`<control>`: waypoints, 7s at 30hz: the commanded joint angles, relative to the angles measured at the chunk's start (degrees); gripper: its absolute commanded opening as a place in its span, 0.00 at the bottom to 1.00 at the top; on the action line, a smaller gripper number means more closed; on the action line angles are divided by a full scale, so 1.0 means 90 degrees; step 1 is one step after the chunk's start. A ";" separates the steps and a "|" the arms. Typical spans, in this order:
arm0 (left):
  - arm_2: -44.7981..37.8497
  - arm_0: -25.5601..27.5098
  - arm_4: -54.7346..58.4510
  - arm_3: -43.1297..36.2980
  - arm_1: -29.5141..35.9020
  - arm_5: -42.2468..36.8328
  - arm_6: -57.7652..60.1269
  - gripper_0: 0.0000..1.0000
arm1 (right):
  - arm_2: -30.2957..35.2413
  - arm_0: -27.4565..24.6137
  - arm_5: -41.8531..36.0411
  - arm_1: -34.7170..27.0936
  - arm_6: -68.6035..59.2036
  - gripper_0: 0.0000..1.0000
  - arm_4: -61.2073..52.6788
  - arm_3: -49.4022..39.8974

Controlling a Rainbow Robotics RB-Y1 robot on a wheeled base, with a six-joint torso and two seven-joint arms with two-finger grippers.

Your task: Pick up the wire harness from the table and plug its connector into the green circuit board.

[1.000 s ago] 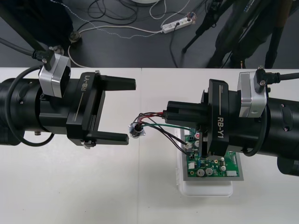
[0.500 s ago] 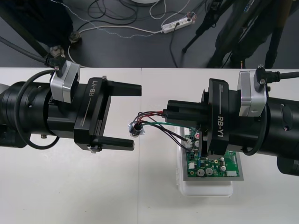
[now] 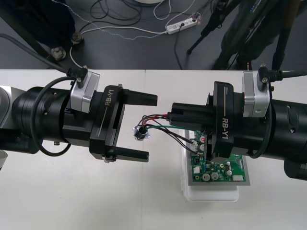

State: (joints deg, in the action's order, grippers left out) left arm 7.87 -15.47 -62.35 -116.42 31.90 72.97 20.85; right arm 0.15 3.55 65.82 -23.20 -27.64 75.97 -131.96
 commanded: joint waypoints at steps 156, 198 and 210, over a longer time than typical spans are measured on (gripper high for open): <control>-0.1314 0.0049 0.0747 0.2057 -0.0077 0.1677 -0.1584 0.00 | 0.1370 0.0807 0.2453 -0.1221 -0.0630 1.00 -0.0062 0.0756; 0.0150 -0.0371 0.0473 0.6383 -0.0038 0.1892 -0.5207 0.00 | 0.0980 0.0416 0.2687 -0.3291 -0.0200 1.00 0.1764 0.1029; 0.0746 -0.0859 0.0698 0.7584 -0.0067 0.1892 -0.6272 0.00 | 0.0394 0.0153 0.2687 -0.4072 -0.0083 1.00 0.2506 0.0746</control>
State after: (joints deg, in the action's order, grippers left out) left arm 12.42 -19.99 -57.48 -50.06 30.48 87.49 -30.33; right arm 5.43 6.68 89.74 -56.03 -31.17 97.66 -123.47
